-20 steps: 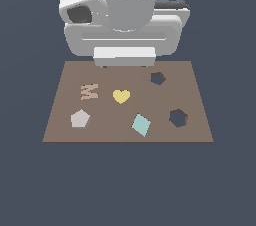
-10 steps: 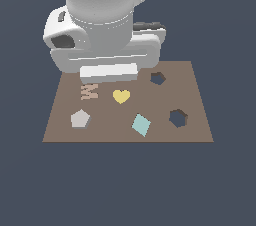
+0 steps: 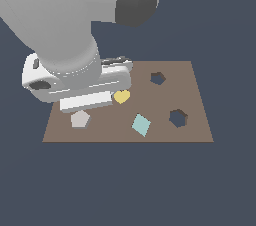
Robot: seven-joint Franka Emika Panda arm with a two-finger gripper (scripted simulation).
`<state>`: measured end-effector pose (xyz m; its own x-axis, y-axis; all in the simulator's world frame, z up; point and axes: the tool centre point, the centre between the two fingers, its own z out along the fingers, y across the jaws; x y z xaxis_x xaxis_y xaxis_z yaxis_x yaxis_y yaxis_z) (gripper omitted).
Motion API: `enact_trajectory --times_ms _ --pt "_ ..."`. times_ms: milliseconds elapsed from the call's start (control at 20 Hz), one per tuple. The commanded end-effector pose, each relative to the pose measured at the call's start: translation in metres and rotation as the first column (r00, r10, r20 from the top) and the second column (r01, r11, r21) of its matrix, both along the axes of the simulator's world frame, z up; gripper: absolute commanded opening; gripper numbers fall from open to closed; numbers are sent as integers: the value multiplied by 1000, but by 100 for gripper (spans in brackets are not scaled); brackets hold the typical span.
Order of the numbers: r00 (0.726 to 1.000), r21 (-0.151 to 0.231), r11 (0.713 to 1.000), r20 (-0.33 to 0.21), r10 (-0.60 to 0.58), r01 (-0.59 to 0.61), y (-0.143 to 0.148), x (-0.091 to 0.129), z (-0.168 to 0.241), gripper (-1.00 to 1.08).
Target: Insert a designated object into the corresponding slot on a board.
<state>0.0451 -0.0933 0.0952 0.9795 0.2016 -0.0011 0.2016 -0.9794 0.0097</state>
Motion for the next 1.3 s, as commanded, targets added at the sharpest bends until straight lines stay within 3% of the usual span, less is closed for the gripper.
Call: enact_trajectory --times_ms 0,550,1250 --pt "1000 3 1000 0 29 -29 -13 10 -12 100" --pt "995 9 995 -1 96 -96 -41 38 -42 100" --pt "994 10 994 -1 105 -105 -44 42 -47 100"
